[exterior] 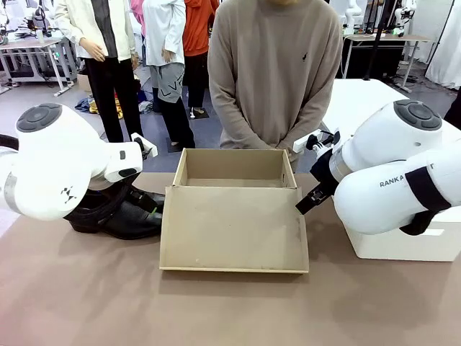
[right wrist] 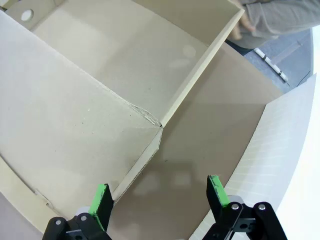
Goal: Pack the shoes into the box.
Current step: Place one shoe of the Shoes into the Shoes Box.
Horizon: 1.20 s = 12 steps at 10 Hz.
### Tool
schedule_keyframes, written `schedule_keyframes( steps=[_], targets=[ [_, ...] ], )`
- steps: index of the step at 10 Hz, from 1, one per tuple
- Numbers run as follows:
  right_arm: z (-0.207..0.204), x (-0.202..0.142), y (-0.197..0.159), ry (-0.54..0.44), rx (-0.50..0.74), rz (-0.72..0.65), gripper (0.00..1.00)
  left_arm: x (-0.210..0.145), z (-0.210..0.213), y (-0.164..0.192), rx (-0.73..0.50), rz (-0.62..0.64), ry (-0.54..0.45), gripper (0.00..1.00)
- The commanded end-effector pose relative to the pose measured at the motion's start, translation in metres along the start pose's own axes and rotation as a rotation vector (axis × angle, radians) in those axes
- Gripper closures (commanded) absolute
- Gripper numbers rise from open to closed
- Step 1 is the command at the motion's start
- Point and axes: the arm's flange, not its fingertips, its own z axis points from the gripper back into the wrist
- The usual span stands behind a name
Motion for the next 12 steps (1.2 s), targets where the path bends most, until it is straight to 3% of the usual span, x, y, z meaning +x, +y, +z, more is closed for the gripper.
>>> schedule_keyframes(
  steps=[1, 5, 12],
  targets=[
    [0.000, 0.000, 0.000, -0.001, 0.000, -0.001, 0.00, 0.000, 0.000, 0.001, 0.000, 0.002, 0.000, 0.00],
    [0.009, 0.005, -0.002, 0.000, 0.025, -0.008, 0.00, 0.005, 0.011, 0.003, 0.033, -0.013, -0.004, 0.00],
    [0.107, 0.043, -0.016, -0.050, 0.039, 0.022, 0.00, 0.043, 0.109, 0.013, 0.059, -0.090, -0.028, 0.00]
  ],
)
